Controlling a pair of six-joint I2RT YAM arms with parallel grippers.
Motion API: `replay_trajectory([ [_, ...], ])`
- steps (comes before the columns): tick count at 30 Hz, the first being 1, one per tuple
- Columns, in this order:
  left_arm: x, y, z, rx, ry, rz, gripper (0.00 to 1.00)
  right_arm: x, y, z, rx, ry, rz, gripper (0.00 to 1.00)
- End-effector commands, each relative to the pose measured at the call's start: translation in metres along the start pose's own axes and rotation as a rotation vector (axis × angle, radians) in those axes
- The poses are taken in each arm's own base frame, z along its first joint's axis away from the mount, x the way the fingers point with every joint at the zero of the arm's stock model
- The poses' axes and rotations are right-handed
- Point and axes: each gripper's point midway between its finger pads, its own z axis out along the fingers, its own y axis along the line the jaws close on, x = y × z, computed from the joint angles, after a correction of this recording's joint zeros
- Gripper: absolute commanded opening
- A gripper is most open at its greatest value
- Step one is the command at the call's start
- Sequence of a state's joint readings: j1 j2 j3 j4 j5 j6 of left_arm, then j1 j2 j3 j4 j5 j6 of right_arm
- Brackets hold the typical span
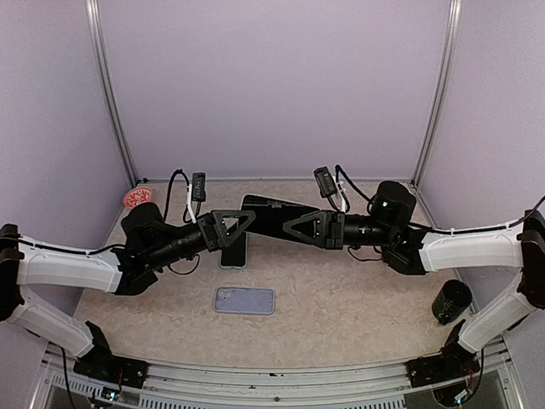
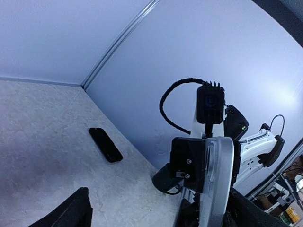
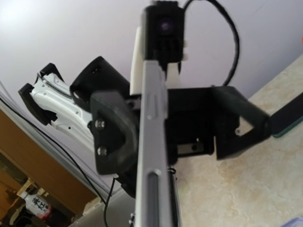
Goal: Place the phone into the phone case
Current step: Pass from the left arm to the right
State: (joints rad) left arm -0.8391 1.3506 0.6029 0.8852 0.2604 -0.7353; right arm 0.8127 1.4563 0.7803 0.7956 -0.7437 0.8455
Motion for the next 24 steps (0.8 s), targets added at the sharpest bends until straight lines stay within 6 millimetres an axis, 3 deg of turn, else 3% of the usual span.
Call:
replay_trajectory([
  [1,-0.006,0.027,-0.024,-0.151,-0.017,0.018,0.99,-0.017,0.016,-0.004,0.029,-0.016,-0.052,0.00],
  [7,-0.004,0.062,-0.070,-0.365,-0.048,0.009,0.99,0.027,-0.026,-0.002,0.143,0.114,0.172,0.00],
  [13,0.012,0.098,-0.115,-0.547,-0.053,-0.054,0.99,0.065,-0.053,0.002,0.193,0.174,0.304,0.00],
  [24,0.048,0.135,-0.154,-0.683,-0.044,-0.176,0.99,0.112,-0.093,0.036,0.328,0.318,0.503,0.00],
])
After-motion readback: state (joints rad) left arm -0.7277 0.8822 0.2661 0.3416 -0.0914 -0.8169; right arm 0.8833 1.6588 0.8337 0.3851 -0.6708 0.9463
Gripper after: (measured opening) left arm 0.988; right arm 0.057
